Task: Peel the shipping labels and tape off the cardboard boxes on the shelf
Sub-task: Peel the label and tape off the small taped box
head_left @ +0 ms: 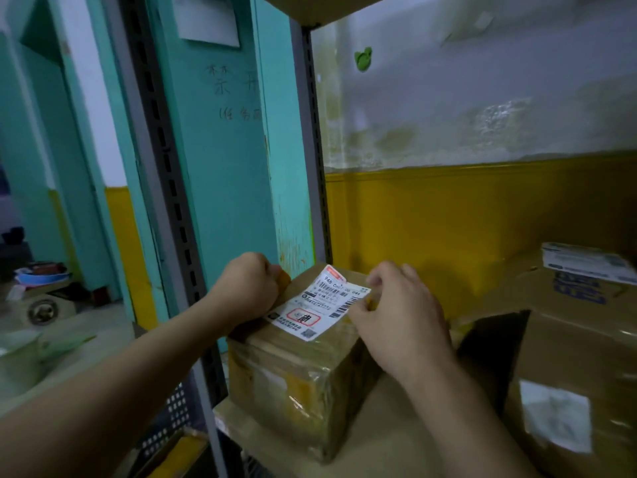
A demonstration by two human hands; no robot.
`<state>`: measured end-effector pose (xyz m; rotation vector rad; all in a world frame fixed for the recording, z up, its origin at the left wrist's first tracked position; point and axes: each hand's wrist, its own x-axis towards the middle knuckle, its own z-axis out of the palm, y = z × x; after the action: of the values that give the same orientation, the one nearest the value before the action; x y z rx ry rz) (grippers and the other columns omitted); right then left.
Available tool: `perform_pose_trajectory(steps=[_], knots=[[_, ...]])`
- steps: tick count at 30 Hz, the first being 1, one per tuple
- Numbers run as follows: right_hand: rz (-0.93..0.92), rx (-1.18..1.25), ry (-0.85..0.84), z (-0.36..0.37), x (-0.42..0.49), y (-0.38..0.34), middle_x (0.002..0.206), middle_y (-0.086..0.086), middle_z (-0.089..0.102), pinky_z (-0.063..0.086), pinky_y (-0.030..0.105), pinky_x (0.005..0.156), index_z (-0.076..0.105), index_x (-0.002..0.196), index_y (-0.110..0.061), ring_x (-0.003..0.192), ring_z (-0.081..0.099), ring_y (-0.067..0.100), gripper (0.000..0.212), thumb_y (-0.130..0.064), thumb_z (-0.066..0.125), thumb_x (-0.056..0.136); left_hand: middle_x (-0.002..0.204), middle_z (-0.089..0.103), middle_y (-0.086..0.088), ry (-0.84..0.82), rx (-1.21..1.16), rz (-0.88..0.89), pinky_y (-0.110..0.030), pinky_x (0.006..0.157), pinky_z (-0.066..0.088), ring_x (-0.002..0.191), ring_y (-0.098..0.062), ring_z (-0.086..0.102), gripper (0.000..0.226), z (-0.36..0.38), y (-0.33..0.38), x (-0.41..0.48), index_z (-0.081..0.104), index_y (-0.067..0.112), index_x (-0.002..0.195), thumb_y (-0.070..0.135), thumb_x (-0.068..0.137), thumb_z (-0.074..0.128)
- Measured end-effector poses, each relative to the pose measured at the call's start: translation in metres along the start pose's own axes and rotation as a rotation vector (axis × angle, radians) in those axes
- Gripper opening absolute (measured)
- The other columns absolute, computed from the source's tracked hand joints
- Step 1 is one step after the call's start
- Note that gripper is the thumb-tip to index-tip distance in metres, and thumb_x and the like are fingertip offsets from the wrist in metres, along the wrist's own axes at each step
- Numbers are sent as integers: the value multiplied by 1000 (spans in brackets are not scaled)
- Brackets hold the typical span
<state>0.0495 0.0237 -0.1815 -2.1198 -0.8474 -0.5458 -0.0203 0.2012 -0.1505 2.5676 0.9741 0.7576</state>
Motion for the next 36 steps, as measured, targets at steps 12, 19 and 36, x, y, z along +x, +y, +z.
perform_pose_trajectory(steps=[12,19,36], knots=[[-325,77,22,13,2,7,61,-5,57,44,36,57,60,56,-10,67,50,13,35,-24,38,78,75,47,1,-86,-59,32,-27,55,35,68,-13,46,25,7,-9,-18,42,16,76,11,100,42],[-293,362,266,27,-9,4,68,-8,55,35,28,51,64,74,-15,65,55,16,30,-22,36,85,83,51,-5,-67,-53,38,-32,64,37,75,-23,49,23,9,-13,-21,38,17,75,12,97,42],[-100,247,40,15,-4,5,55,-11,57,28,14,39,69,75,-20,45,47,4,25,-15,49,88,82,49,-5,-89,57,37,-37,70,45,81,-26,50,5,14,-8,-19,47,9,98,9,94,48]])
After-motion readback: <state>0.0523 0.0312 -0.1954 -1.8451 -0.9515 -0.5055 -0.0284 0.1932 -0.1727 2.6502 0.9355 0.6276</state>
